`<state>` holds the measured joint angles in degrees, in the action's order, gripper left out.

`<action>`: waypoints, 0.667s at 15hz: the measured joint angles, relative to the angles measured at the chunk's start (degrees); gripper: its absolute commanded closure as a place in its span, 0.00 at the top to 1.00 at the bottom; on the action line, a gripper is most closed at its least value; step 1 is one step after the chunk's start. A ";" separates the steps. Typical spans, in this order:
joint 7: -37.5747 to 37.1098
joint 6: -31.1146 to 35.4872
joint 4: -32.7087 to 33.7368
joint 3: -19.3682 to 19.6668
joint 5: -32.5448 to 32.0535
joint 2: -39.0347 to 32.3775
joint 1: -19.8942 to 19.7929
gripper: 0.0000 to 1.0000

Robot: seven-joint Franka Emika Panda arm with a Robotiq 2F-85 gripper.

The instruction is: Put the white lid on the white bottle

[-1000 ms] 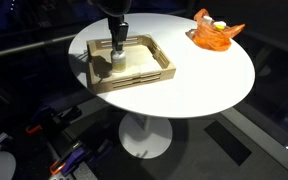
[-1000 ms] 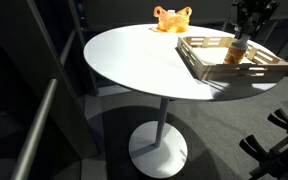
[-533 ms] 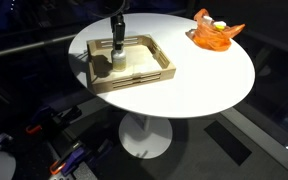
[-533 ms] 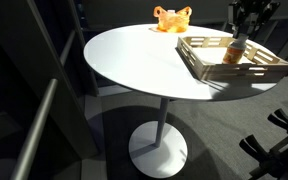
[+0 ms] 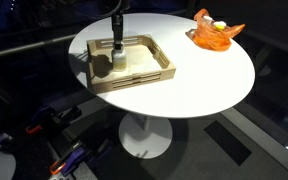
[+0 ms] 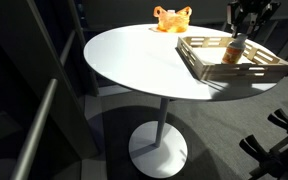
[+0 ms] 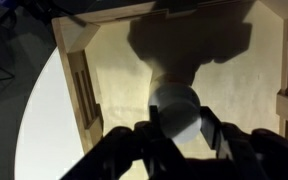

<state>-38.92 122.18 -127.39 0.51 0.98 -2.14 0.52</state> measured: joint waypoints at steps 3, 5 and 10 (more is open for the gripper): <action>-0.39 0.00 0.01 -0.01 0.00 0.00 0.00 0.91; -0.39 0.00 0.02 -0.01 0.00 0.00 0.00 1.00; 1.50 0.97 0.07 -0.11 -0.21 0.21 0.01 1.00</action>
<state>-37.42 123.15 -127.31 0.40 0.78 -1.93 0.53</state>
